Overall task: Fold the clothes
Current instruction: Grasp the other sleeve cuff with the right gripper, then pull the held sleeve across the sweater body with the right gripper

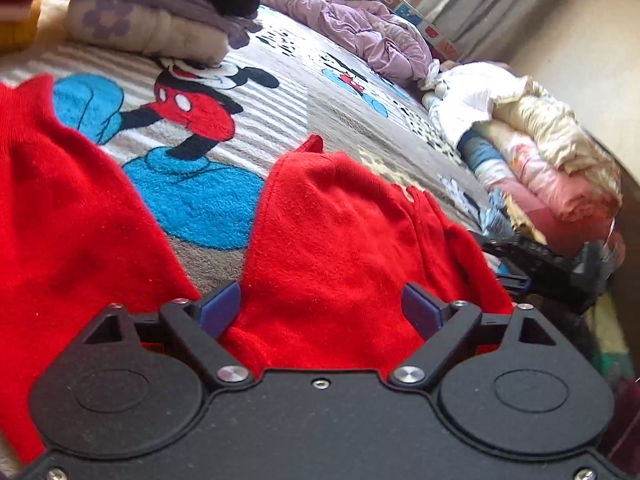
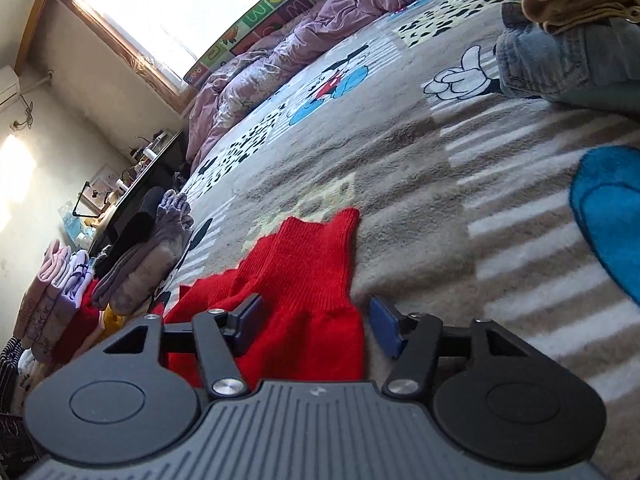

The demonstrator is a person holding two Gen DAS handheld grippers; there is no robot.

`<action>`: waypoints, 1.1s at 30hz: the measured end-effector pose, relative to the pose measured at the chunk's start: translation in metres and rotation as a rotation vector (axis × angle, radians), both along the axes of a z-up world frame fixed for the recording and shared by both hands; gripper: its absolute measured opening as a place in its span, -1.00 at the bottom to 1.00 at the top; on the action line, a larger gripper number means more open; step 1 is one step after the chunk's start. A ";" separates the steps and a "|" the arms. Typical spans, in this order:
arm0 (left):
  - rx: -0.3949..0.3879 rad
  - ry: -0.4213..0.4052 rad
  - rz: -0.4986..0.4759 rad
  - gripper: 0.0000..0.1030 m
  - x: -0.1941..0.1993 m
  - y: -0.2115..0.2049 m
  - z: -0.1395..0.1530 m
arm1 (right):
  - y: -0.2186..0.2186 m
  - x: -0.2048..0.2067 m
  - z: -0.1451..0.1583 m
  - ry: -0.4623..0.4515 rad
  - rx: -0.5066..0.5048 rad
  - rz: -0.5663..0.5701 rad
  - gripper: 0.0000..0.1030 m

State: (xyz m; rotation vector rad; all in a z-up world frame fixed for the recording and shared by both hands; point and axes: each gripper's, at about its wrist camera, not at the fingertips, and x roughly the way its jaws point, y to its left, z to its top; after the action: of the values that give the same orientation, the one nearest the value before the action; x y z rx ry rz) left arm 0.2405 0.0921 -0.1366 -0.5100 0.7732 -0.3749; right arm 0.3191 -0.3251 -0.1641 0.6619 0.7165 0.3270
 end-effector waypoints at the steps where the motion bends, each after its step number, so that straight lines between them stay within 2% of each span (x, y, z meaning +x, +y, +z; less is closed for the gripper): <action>1: -0.011 0.003 0.001 0.71 0.001 0.002 0.000 | 0.002 0.004 0.001 0.001 -0.017 0.006 0.14; 4: -0.037 0.009 0.002 0.71 0.002 0.006 -0.001 | 0.010 0.014 0.002 0.000 -0.073 0.022 -0.06; 6: -0.042 0.009 0.001 0.71 0.001 0.006 -0.001 | 0.013 0.017 0.002 0.009 -0.100 0.015 -0.49; 7: -0.043 0.008 0.001 0.71 0.001 0.006 -0.001 | 0.013 0.017 0.002 0.009 -0.108 0.005 -0.58; 8: -0.044 0.007 0.000 0.71 0.001 0.007 -0.001 | 0.013 0.015 0.002 0.007 -0.110 -0.007 -0.79; 9: -0.046 0.007 0.000 0.71 0.001 0.007 -0.001 | 0.012 0.014 0.002 0.005 -0.111 -0.018 -0.87; 13: -0.051 0.005 0.003 0.71 0.001 0.007 -0.001 | 0.010 0.003 0.013 -0.035 -0.110 -0.068 -0.88; 23: -0.054 -0.001 0.008 0.71 -0.002 0.008 -0.001 | -0.006 -0.033 0.064 -0.134 -0.113 -0.175 -0.88; 33: -0.055 -0.010 0.011 0.71 -0.006 0.010 0.000 | -0.040 -0.090 0.097 -0.188 -0.107 -0.290 -0.88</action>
State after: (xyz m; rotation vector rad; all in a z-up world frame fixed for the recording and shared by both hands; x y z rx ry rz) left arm 0.2341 0.1023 -0.1365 -0.5637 0.7520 -0.3895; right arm 0.2294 -0.3653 -0.0669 0.6141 0.4475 0.0815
